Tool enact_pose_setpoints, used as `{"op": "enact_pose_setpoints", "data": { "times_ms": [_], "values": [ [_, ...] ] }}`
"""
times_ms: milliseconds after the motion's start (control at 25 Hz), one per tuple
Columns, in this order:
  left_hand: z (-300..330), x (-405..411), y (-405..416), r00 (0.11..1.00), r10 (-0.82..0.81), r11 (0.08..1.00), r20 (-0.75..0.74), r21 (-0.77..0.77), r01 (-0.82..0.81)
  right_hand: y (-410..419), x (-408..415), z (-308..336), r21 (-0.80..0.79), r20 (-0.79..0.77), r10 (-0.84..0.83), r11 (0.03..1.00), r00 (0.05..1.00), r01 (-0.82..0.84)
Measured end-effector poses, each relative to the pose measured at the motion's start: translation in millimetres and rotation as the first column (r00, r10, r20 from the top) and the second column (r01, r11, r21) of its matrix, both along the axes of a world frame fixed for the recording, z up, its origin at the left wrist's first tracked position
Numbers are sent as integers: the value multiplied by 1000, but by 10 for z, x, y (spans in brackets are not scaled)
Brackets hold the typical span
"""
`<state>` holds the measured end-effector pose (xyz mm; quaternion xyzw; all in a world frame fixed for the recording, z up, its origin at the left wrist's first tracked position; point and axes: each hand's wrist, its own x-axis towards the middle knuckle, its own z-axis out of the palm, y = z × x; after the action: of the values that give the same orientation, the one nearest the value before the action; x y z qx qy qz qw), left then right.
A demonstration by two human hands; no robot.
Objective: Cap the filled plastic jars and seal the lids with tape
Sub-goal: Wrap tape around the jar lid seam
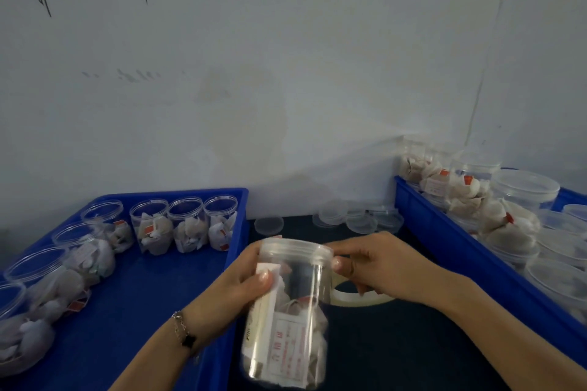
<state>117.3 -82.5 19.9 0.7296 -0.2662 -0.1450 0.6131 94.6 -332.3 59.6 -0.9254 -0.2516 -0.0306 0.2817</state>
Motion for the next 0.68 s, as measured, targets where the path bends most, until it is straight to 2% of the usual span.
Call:
{"op": "enact_pose_setpoints", "data": {
  "times_ms": [120, 200, 240, 360, 520, 600, 680],
  "values": [
    [-70, -10, 37, 993, -57, 997, -107, 41, 62, -12, -29, -95, -84, 30, -72, 994, 997, 74],
    [-120, -45, -48, 992, -57, 983, -112, 169, 76, 41, -44, -214, -184, 78, -64, 980, 995, 77],
    [-147, -54, -100, 997, -8, 973, -83, 229, 27, 86, -52, -290, -229, 110, -53, 970, 993, 77],
    [-193, -43, -142, 976, 151, 907, 158, 371, -200, 206, -83, -459, -300, 162, -41, 950, 986, 89],
    [-183, -28, -97, 971, 190, 904, 145, 360, -231, 167, -84, -392, -223, 7, -82, 971, 997, 81],
    [-157, -9, -57, 962, 230, 917, 146, 298, -265, 109, -82, -341, -169, -90, -43, 985, 995, 27],
    [-115, 15, -8, 954, 269, 931, 133, 220, -293, 31, -73, -323, -50, -174, 17, 998, 985, -26]
  ]
}}
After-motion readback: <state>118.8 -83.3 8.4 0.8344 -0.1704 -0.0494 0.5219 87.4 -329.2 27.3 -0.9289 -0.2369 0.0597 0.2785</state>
